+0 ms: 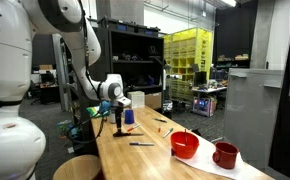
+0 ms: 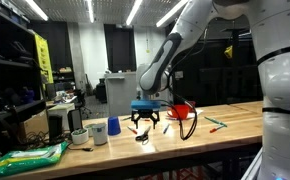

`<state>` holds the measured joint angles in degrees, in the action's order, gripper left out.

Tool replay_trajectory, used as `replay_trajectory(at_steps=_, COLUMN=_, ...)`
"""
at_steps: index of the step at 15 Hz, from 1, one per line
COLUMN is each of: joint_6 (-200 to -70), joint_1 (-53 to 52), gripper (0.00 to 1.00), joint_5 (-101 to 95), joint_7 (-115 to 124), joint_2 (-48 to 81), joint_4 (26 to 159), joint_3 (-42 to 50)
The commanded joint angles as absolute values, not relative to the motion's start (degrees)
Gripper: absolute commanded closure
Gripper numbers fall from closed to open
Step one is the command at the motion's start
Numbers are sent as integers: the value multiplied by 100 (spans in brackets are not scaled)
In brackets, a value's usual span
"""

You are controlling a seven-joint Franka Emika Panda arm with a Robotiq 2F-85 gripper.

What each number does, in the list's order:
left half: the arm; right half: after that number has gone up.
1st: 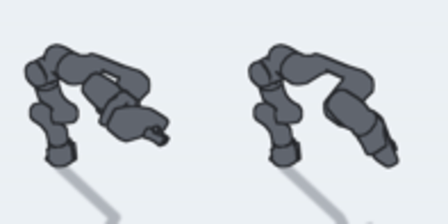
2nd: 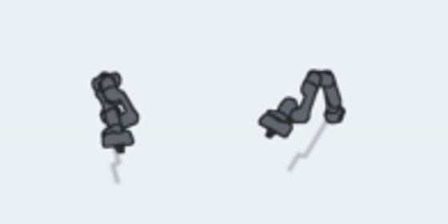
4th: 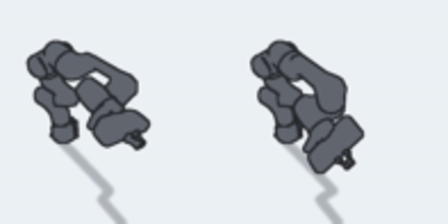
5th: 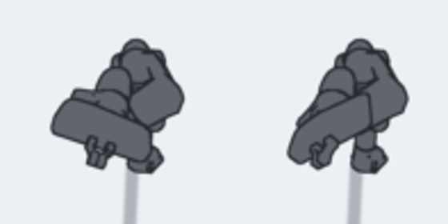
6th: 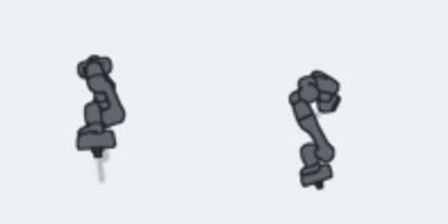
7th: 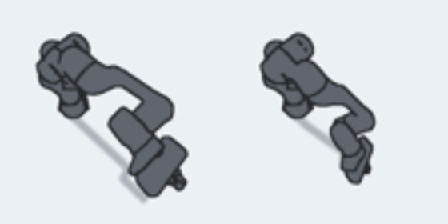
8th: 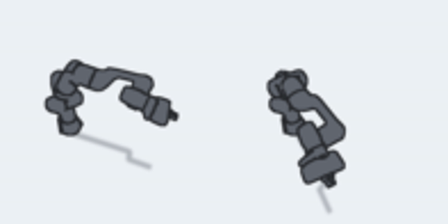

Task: Open and close the black scissors on the table five times

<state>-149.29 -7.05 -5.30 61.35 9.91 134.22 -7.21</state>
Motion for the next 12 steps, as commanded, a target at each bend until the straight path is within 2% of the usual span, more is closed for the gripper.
replay_trajectory(at_steps=1, joint_6=-14943, joint_1=-917, gripper=4, joint_5=-492, joint_7=6176, joint_2=1151, joint_4=13283, joint_3=-583)
replay_trajectory(at_steps=2, joint_6=-14922, joint_1=-945, gripper=10, joint_5=-500, joint_7=6179, joint_2=1159, joint_4=13266, joint_3=-575)
replay_trajectory(at_steps=3, joint_6=-14924, joint_1=-980, gripper=22, joint_5=-539, joint_7=6196, joint_2=1173, joint_4=13245, joint_3=-559)
replay_trajectory(at_steps=4, joint_6=-14919, joint_1=-1010, gripper=29, joint_5=-556, joint_7=6203, joint_2=1177, joint_4=13227, joint_3=-549)
replay_trajectory(at_steps=7, joint_6=-14908, joint_1=-1102, gripper=44, joint_5=-608, joint_7=6217, joint_2=1225, joint_4=13154, joint_3=-524)
replay_trajectory(at_steps=9, joint_6=-14915, joint_1=-1141, gripper=34, joint_5=-610, joint_7=6199, joint_2=1272, joint_4=13113, joint_3=-513)
replay_trajectory(at_steps=12, joint_6=-14938, joint_1=-1166, gripper=37, joint_5=-624, joint_7=6159, joint_2=1376, joint_4=13047, joint_3=-481)
